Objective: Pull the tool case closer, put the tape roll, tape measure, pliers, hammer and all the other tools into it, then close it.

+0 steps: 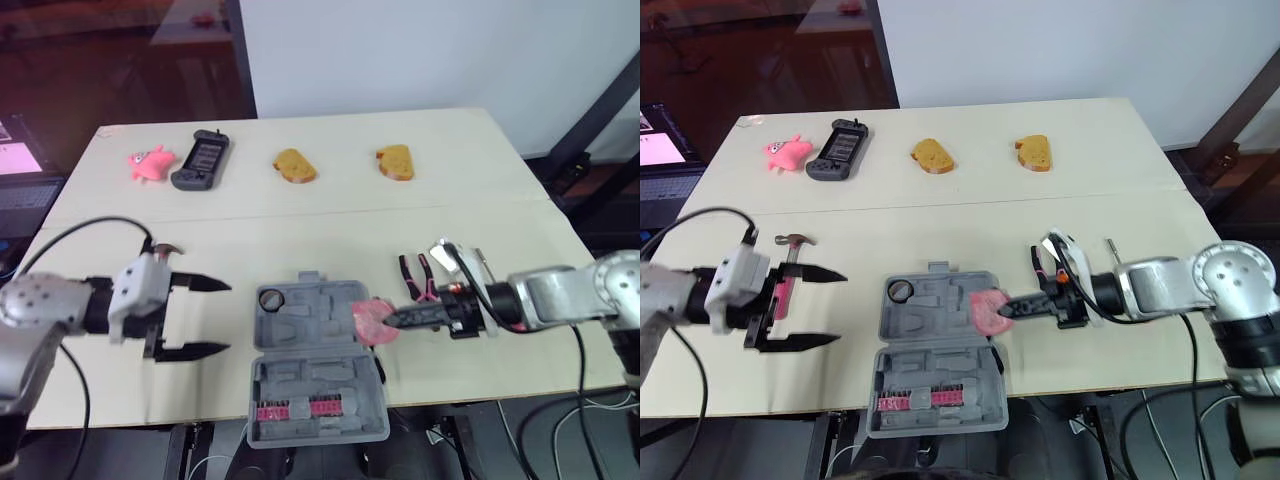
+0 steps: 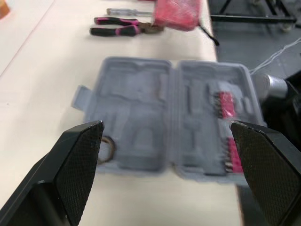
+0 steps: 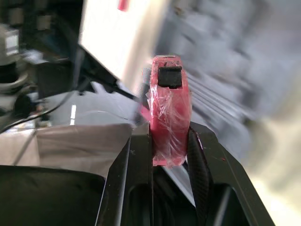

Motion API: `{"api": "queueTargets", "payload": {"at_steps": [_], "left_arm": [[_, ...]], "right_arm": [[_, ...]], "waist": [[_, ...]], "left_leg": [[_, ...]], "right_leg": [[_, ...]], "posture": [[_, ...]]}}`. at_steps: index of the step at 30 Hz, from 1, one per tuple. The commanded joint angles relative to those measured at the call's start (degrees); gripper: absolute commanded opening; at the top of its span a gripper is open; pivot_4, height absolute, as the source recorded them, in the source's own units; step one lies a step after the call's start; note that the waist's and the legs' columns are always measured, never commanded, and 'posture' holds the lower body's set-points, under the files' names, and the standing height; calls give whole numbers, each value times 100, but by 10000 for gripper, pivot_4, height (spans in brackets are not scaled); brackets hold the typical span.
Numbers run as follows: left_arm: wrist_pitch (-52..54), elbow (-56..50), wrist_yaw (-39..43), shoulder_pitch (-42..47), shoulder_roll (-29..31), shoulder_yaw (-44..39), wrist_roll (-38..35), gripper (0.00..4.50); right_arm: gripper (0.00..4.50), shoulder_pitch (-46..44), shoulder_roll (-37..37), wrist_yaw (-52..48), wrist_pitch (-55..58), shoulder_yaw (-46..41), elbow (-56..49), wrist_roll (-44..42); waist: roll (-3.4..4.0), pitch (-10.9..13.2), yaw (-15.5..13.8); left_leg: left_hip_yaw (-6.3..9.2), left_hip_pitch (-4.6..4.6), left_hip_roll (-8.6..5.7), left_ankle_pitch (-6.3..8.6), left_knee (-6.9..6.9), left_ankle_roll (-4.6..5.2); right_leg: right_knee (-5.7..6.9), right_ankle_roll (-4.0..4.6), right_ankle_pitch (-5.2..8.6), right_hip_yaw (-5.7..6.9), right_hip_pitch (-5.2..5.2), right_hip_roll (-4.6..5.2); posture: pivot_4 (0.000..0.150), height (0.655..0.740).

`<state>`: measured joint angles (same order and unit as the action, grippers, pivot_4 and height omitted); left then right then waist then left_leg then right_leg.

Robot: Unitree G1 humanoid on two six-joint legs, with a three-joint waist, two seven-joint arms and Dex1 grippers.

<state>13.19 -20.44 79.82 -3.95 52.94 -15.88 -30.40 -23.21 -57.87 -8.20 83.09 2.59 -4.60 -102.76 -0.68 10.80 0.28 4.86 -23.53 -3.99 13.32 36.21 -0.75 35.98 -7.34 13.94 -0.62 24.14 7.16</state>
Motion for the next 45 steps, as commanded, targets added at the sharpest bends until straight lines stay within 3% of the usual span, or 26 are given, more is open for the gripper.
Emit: {"api": "queueTargets", "payload": {"at_steps": [1,7,17,28,30,31,36,37,42,45], "left_arm": [[25,-514,-104,-550,-28,-562,-254,45000],[513,-1031,-336,-1308,-170,-1060,-964,45000],[1092,-1454,-628,-1442,-82,-1232,-1605,45000],[787,-1466,-432,-1304,-15,-994,-1325,45000],[834,-1336,-420,-1213,77,-951,-1242,45000],[851,-1296,-428,-1183,108,-934,-1218,45000],[791,-1095,-361,-939,190,-831,-1137,45000],[777,-982,-330,-874,241,-837,-1080,45000],[674,-740,-294,-801,252,-833,-953,45000],[498,-622,-504,-767,30,-680,-758,45000]], "right_arm": [[5065,482,-267,-1094,-139,-369,-408,958],[5065,824,17,-1889,-163,-509,403,1486],[5065,1275,656,-2508,-423,-453,807,2896],[5065,1405,956,-3268,-917,-255,945,4302],[15146,1391,953,-3328,-1063,-315,932,4520],[17085,1389,954,-3362,-1093,-338,927,4592],[42319,1399,805,-3620,-941,-570,681,4663],[44382,1441,709,-3753,-1022,-715,469,4618],[44382,1742,60,-4357,-1588,-1388,-810,4609],[44382,2184,-461,-4749,-2725,-1576,-1455,5467]], "waist": [[0,0,-4],[-1,-1,25],[-1,-2,25],[-9,-8,33],[-9,-8,35],[-8,-7,33],[-8,-9,30],[-8,-9,25],[6,-2,15],[7,-3,17]], "left_leg": [[-1,-1,0,0,0,0],[-7,1,2,0,2,0],[-9,5,0,0,4,0],[-9,18,3,1,3,-1],[-9,22,5,1,3,-2],[-9,22,6,1,4,-2],[-9,21,5,1,5,-2],[-9,21,5,1,5,-2],[-11,15,2,1,6,-2],[-11,15,4,1,1,-3]], "right_leg": [[-2,0,0,-1,0,0],[-4,1,0,-6,-1,-3],[-4,0,-1,-9,-7,-4],[-4,3,1,-9,-20,-9],[-4,5,0,-10,-23,-10],[-4,5,0,-10,-23,-11],[-6,5,0,-10,-25,-10],[-7,5,-1,-10,-26,-10],[-7,4,-1,-10,-18,-7],[-9,3,0,-9,-15,-7]], "posture": [[1500,7400],[1500,7400],[1500,7400],[1500,7400],[1500,7400],[1500,7400],[1500,7400],[1500,7400],[1500,7400],[1500,7400]]}}
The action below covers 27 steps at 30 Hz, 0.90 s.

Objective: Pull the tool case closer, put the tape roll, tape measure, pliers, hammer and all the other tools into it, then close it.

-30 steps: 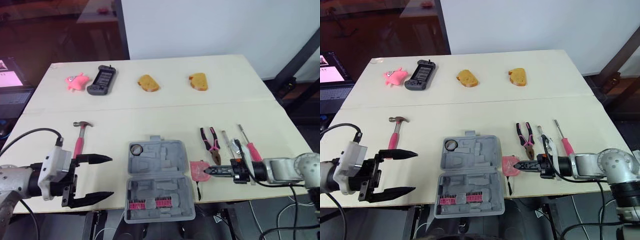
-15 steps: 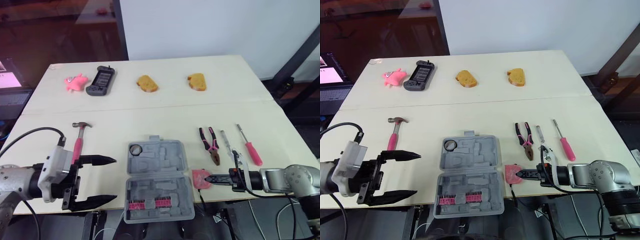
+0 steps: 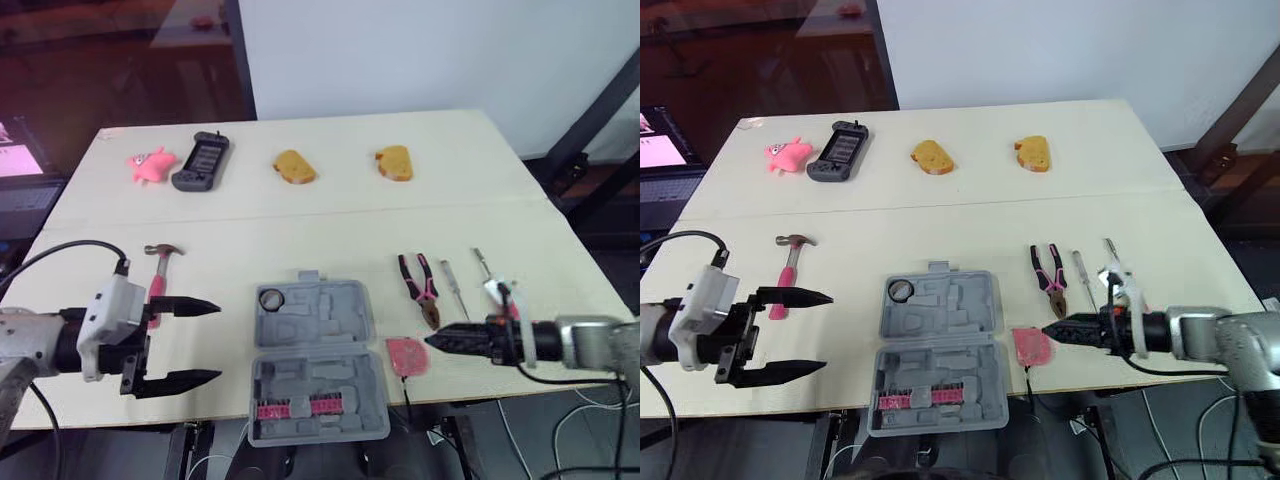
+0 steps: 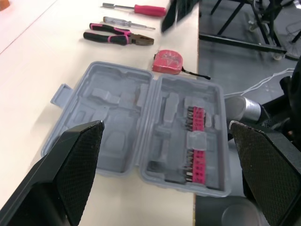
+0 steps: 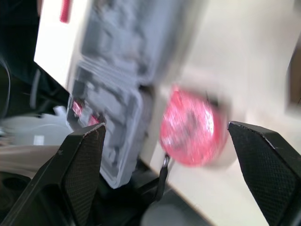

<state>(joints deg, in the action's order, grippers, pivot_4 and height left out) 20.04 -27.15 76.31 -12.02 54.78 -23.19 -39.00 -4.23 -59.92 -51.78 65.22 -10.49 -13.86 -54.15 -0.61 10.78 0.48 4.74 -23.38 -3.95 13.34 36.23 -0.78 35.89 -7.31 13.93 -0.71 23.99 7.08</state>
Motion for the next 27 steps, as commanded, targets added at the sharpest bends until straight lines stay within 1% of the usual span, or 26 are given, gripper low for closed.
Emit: {"api": "queueTargets", "payload": {"at_steps": [1,4,5,6,7,8,11,13,15,17,20,27], "left_arm": [[-171,75,-224,61,-217,67,94,45000],[-256,200,-279,105,-351,233,237,45000],[-325,241,-166,125,-369,342,238,45000],[-375,268,-76,140,-379,414,232,45000],[-470,291,37,167,-407,461,208,45000],[-582,320,157,171,-423,498,205,45000],[-1050,425,367,92,-490,549,390,45000],[-1228,460,425,-16,-621,527,344,45000],[-1199,492,355,-59,-749,504,209,45000],[-1304,499,348,-133,-825,548,288,45000],[-1417,475,348,-213,-862,575,359,45000],[-1375,487,211,-278,-875,548,290,45000]], "right_arm": [[44382,410,-269,-542,-1314,-334,-593,789],[44382,617,-460,-1023,-2696,-336,-770,1639],[44382,666,-726,-1334,-3522,-5,-1007,2291],[44382,704,-893,-1568,-4122,234,-1149,2757],[44382,654,-1067,-1734,-4268,530,-1213,3003],[44382,557,-1218,-1789,-4157,827,-1188,3194],[44382,299,-1140,-1775,-4331,1253,-987,3583],[44382,18,-839,-1572,-4448,1649,-858,3970],[44382,-110,-670,-1584,-4412,1954,-826,4170],[44382,-368,-352,-1483,-4426,2247,-688,4417],[44382,-630,-45,-1414,-4163,2441,-657,4495],[44382,-671,125,-1422,-4053,2687,-577,4776]], "waist": [[-5,-2,-7],[-11,-3,-5],[-1,-2,-6],[6,0,-4],[6,-1,5],[2,0,9],[-11,-3,9],[-11,-3,13],[-11,-2,11],[-13,-2,7],[-13,-2,-5],[-13,-2,-20]], "left_leg": [[1,-1,0,0,-3,0],[2,-1,2,0,1,0],[0,-1,2,0,4,-1],[-6,0,-1,0,7,-1],[-10,0,-1,0,4,-1],[-11,2,0,0,3,-1],[-5,1,5,1,2,-2],[-8,-1,3,1,1,-2],[-8,-1,4,1,1,-2],[-7,-1,3,1,0,-2],[-5,-2,1,0,3,-3],[-4,-2,-1,0,3,-2]], "right_leg": [[-2,0,0,2,0,0],[-2,-2,-1,4,-3,-3],[-1,-1,-2,0,-3,-3],[-1,-1,-1,-1,-2,0],[1,-1,-1,-2,0,2],[1,-1,-1,-1,0,2],[-1,2,0,2,0,-1],[-2,2,-1,-2,3,4],[-6,5,-2,-2,3,5],[-6,5,-2,-2,4,5],[-5,5,-3,-2,3,6],[-5,5,-3,-1,2,7]], "posture": [[1500,7400],[1500,7400],[1500,7400],[1500,7400],[1500,7400],[1500,7400],[1500,7400],[1500,7400],[1500,7400],[1500,7400],[1500,7400],[1500,7400]]}}
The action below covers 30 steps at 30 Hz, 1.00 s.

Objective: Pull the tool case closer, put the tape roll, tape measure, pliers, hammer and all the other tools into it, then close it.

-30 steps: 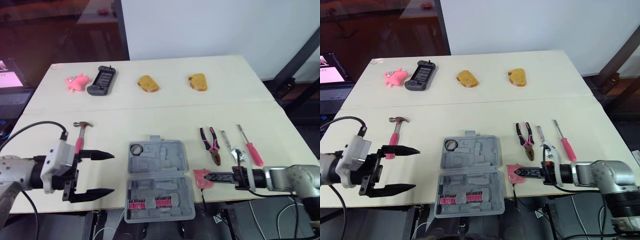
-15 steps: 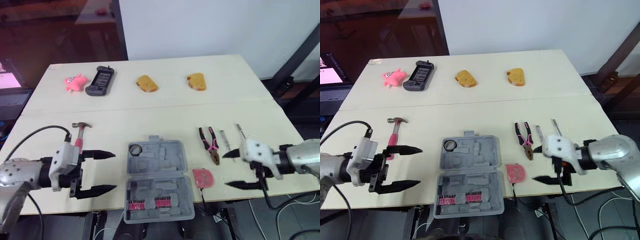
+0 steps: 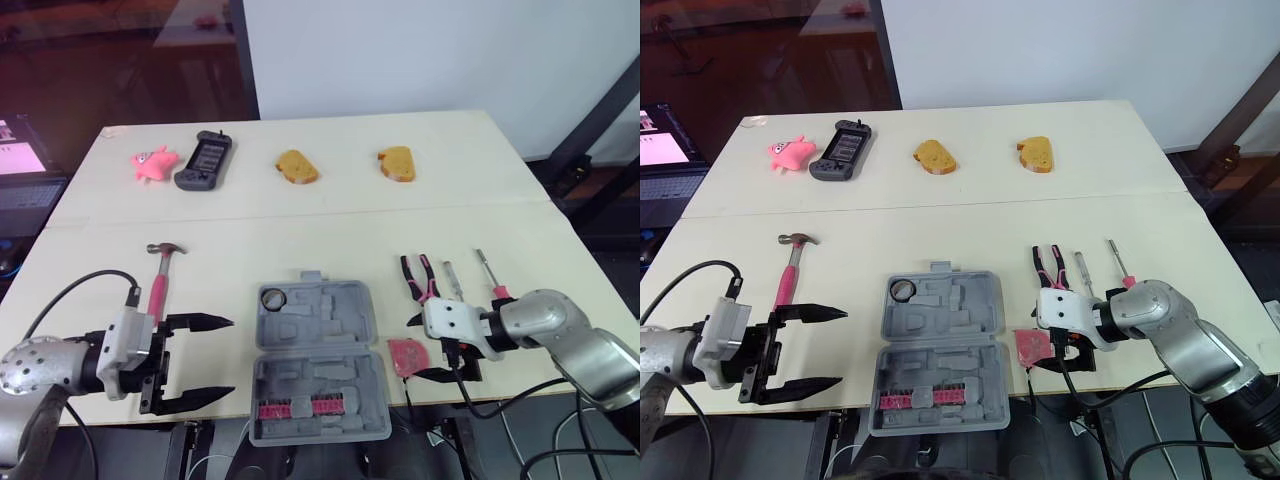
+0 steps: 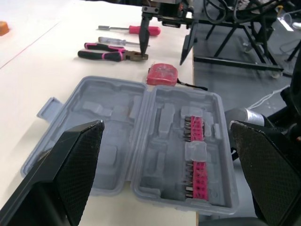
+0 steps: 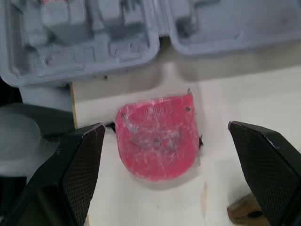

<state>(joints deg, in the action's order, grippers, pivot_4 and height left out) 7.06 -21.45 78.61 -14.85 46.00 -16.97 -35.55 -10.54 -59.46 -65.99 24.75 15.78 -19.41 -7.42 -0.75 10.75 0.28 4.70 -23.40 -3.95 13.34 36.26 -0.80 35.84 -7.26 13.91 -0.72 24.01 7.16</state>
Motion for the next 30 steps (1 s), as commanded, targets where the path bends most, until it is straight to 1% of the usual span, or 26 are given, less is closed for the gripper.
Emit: {"api": "queueTargets", "payload": {"at_steps": [1,7,14,26,28,30], "left_arm": [[-92,-75,-20,2,4,-75,-51,45000],[-109,-37,-13,-1,18,-73,-41,45000],[-232,58,54,-33,31,-112,-30,45000],[-353,129,56,-126,39,-101,56,45000],[-380,166,59,-114,43,-89,69,45000],[-395,191,67,-106,48,-83,76,45000]], "right_arm": [[44382,-24,88,-20,3,90,-18,122],[44382,13,173,2,-158,246,194,331],[44382,-31,390,45,-736,396,794,716],[44382,-73,764,-79,-785,421,977,726],[39011,-82,813,-97,-768,438,1030,714],[31140,-85,823,-112,-798,467,1066,759]], "waist": [[0,0,2],[0,0,15],[-1,-1,22],[-1,-1,28],[-1,-2,28],[-2,-2,29]], "left_leg": [[0,0,0,0,0,0],[0,1,0,0,0,0],[-1,1,0,0,0,0],[0,3,0,0,1,0],[1,3,0,0,1,0],[1,4,0,0,1,0]], "right_leg": [[1,0,0,0,0,0],[2,0,0,0,0,0],[4,-1,0,0,0,-1],[7,-1,0,0,-1,-2],[7,-1,0,0,-1,-2],[7,-1,0,0,-2,-2]], "posture": [[1500,7400],[1500,7400],[1500,7400],[1500,7400],[1500,7400],[1500,7400]]}}
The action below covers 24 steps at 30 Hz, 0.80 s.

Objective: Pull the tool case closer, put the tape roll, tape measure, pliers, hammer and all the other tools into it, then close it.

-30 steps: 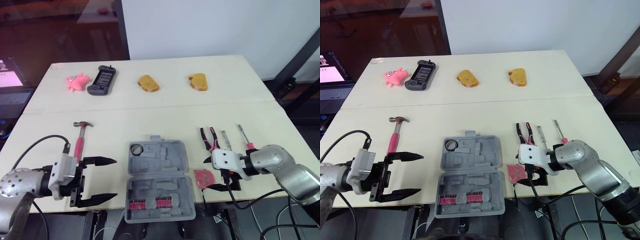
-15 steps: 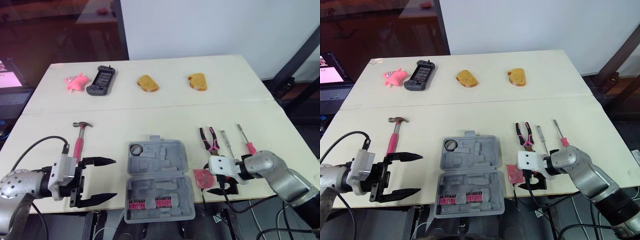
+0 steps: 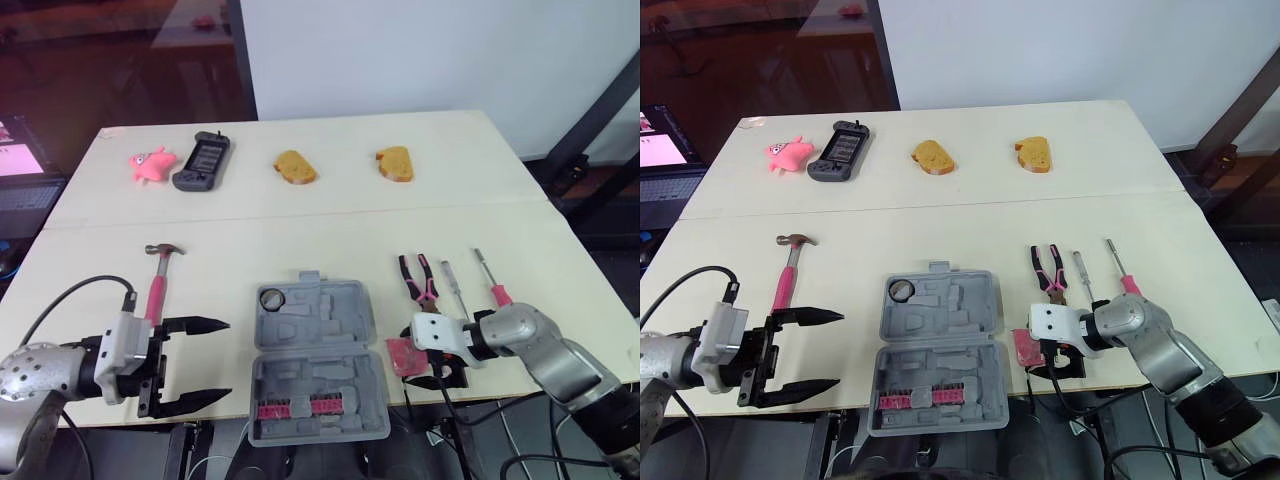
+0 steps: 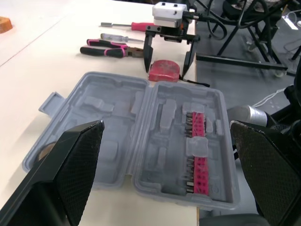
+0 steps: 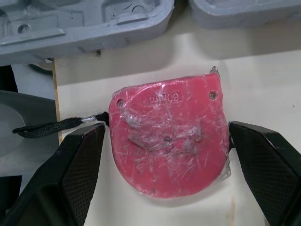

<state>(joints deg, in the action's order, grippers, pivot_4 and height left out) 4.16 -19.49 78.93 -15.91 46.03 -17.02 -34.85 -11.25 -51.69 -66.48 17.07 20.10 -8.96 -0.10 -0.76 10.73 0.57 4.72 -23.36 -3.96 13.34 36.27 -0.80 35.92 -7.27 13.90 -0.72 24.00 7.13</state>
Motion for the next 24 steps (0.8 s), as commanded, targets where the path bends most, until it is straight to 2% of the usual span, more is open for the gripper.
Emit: {"api": "queueTargets", "payload": {"at_steps": [1,6,8,12,14,17,20,24], "left_arm": [[-109,2,40,-1,46,-79,6,45000],[-178,83,89,-40,30,-112,32,45000],[-229,131,94,-66,15,-119,51,45000],[-379,256,52,-162,-56,-150,117,45000],[-449,287,-11,-232,-120,-165,110,45000],[-556,307,-120,-305,-217,-201,157,45000],[-721,256,-269,-473,-349,-241,243,45000],[-851,168,-423,-635,-469,-266,337,45000]], "right_arm": [[30649,-10,36,-76,-46,33,11,43],[30649,-24,-166,-220,155,-167,-362,-91],[30649,-87,-308,-345,575,-234,-625,-195],[30649,-476,-238,-15,925,-533,-1278,-185],[30649,-936,-361,-139,1129,-396,-1543,4],[30649,-2022,-315,-812,2220,-9,-1608,-351],[30649,-3456,-26,-1304,3300,804,-1090,-213],[30649,-4216,223,-1433,3371,1444,-590,27]], "waist": [[0,0,1],[0,0,-3],[1,0,-3],[2,0,19],[3,1,22],[3,1,19],[0,0,18],[-3,-1,-8]], "left_leg": [[0,0,0,0,0,0],[0,0,0,0,0,0],[0,0,0,0,0,0],[-2,0,0,0,0,0],[-3,-1,2,0,-1,0],[-4,-3,3,0,-1,-1],[0,-3,2,0,-2,-1],[3,-8,0,0,-4,-1]], "right_leg": [[0,0,0,0,0,0],[0,0,0,0,0,0],[0,0,0,-1,0,0],[3,0,0,-3,5,0],[6,0,0,-3,10,0],[7,0,0,-4,14,0],[5,1,0,0,12,0],[4,2,0,1,20,2]], "posture": [[1500,7400],[1500,7400],[1500,7400],[1500,7400],[1500,7400],[1500,7400],[1500,7400],[1500,7400]]}}
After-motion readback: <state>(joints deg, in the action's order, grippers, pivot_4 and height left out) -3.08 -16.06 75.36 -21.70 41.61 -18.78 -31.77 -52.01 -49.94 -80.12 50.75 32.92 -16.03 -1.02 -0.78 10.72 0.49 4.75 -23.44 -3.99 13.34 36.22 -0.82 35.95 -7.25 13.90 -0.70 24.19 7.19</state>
